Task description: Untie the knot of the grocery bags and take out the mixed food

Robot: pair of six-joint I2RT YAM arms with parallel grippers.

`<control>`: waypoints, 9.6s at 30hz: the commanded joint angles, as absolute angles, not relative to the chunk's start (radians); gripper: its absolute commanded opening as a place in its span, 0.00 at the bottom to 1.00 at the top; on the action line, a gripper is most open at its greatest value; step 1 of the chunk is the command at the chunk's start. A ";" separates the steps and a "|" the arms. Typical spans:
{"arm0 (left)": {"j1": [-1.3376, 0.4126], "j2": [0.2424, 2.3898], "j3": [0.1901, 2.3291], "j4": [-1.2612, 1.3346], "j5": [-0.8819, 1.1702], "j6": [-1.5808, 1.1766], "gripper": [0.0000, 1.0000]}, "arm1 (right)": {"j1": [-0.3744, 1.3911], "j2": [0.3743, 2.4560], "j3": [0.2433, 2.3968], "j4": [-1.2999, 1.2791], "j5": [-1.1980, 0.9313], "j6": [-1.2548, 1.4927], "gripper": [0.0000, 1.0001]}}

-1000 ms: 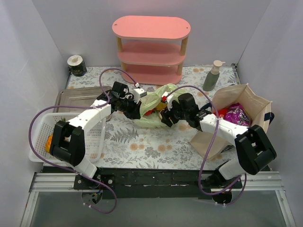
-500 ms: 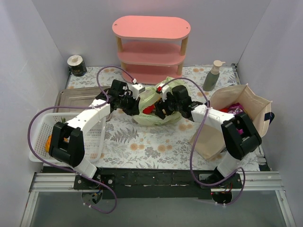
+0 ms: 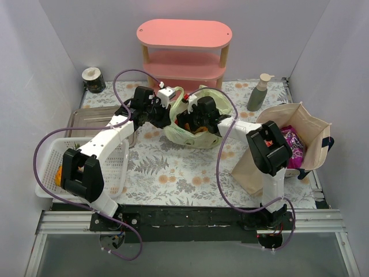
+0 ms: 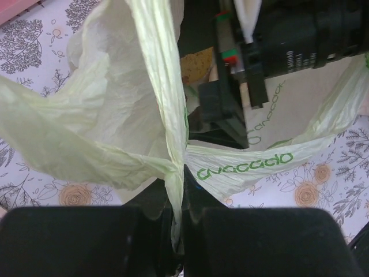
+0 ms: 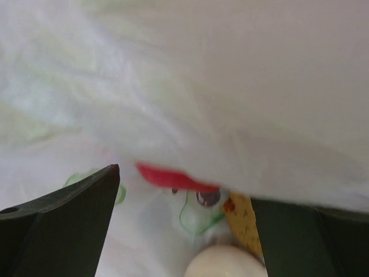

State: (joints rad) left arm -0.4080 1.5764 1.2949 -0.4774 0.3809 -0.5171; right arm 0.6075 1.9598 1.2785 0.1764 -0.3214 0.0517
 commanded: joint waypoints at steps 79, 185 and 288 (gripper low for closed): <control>-0.298 1.873 1.746 -0.357 1.253 -0.951 0.41 | 0.601 1.513 1.244 0.311 -0.617 -0.669 0.25; -0.314 1.703 1.479 -0.733 0.755 -0.509 0.98 | 0.652 1.333 0.721 0.176 -0.244 -0.546 0.74; -0.491 1.602 1.583 -0.594 0.871 0.253 0.26 | 0.434 1.557 1.336 0.058 -0.994 -0.043 0.07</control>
